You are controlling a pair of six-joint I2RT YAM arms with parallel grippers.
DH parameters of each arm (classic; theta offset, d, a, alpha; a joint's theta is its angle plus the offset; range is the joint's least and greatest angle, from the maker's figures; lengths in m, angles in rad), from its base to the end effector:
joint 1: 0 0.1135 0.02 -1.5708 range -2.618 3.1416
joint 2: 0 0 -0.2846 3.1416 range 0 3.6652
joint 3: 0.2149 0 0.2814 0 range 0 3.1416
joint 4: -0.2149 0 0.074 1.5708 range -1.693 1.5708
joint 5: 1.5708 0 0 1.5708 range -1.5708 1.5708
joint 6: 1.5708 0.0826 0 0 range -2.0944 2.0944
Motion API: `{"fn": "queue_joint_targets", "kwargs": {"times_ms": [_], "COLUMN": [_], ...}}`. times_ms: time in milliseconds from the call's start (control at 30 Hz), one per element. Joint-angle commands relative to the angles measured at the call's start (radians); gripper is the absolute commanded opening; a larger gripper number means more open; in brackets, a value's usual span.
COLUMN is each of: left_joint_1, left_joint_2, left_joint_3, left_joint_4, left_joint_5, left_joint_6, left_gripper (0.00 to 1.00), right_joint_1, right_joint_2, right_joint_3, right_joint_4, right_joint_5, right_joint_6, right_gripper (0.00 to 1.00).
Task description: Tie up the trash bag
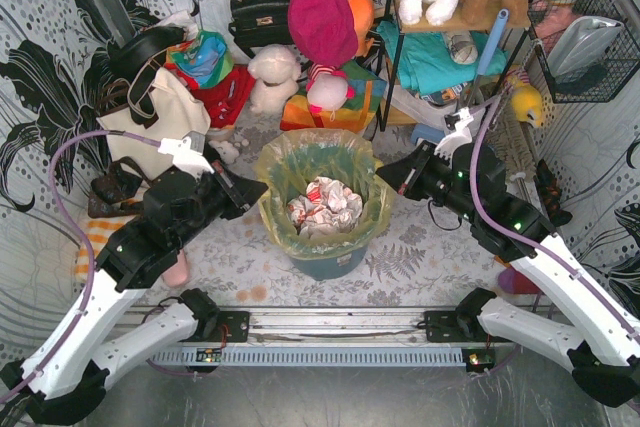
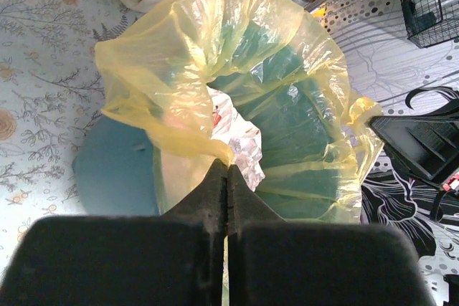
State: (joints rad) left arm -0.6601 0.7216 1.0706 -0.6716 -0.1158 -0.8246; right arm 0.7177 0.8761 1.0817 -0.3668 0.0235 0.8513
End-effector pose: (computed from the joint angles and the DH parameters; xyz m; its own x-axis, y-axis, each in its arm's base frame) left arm 0.1576 -0.1103 0.4024 -0.5537 -0.4935 -0.6707 0.1708 0.7210 -0.6715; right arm 0.1890 0.1625 0.4219 -0.5610 0.5084 -0.6533 -0.3308 0.5857 0.7399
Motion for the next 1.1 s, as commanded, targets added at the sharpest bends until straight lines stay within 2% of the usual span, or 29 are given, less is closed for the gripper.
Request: {"fn": "queue_joint_targets", "kwargs": {"times_ms": [0,433,600,900,1067], "left_joint_1": [0.006,0.006,0.006,0.006,0.005], "left_joint_2": [0.058,0.137,0.11,-0.077,-0.106], "left_joint_3": [0.06,0.088,0.045,-0.099,-0.117], "left_joint_4": [0.125,0.243,0.16,0.018,0.016], "left_joint_5": [0.042,0.129,0.136,0.17,0.24], "left_joint_6": [0.053,0.062,0.06,0.06,0.065], "left_gripper": [0.0,0.0,0.0,0.0,0.0], "right_joint_1": [-0.003,-0.003,-0.003,-0.003,-0.003], "right_joint_2": [0.019,0.095,0.107,0.003,-0.035], "right_joint_3": [0.055,0.106,0.07,-0.073,-0.091], "right_joint_4": [0.093,0.144,0.115,0.041,0.024], "right_joint_5": [-0.05,-0.131,-0.16,-0.17,-0.16], "right_joint_6": [-0.038,-0.065,-0.063,-0.042,-0.034], "right_gripper": [0.0,0.0,0.0,0.0,0.0]}}
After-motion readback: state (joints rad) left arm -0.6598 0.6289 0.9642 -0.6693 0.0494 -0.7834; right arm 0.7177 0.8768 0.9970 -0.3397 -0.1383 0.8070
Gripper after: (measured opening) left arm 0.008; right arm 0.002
